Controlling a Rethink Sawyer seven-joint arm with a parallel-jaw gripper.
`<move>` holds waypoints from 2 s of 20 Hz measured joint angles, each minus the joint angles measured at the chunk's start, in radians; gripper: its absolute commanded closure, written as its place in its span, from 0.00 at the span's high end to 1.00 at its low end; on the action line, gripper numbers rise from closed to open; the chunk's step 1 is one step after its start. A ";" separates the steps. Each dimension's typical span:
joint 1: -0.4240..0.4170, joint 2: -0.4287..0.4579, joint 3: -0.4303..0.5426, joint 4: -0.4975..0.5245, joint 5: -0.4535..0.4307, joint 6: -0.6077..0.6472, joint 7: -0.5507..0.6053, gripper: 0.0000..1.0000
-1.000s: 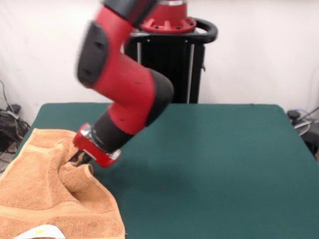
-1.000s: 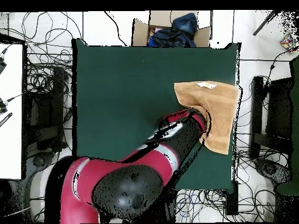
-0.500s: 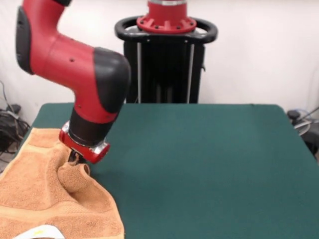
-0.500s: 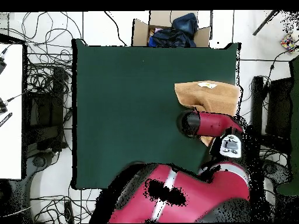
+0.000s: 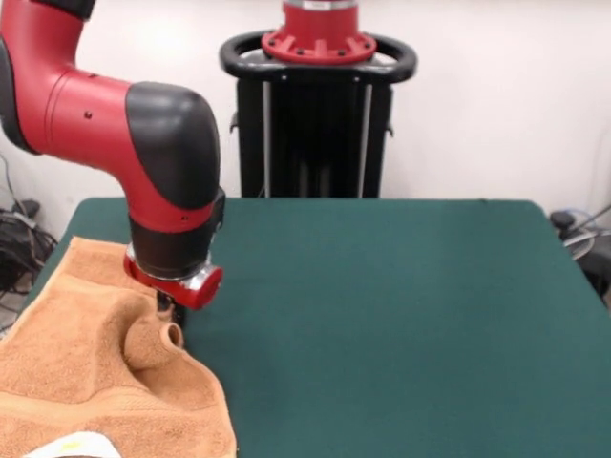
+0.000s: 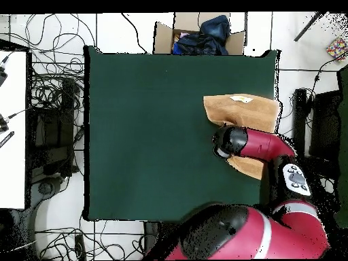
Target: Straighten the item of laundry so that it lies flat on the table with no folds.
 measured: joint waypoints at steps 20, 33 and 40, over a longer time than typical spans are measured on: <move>-0.126 -0.015 0.335 0.132 0.015 0.061 -0.079 0.00; -0.234 -0.019 0.536 0.327 0.015 0.061 -0.079 0.00; -0.311 0.032 0.654 0.381 0.015 0.061 -0.079 0.00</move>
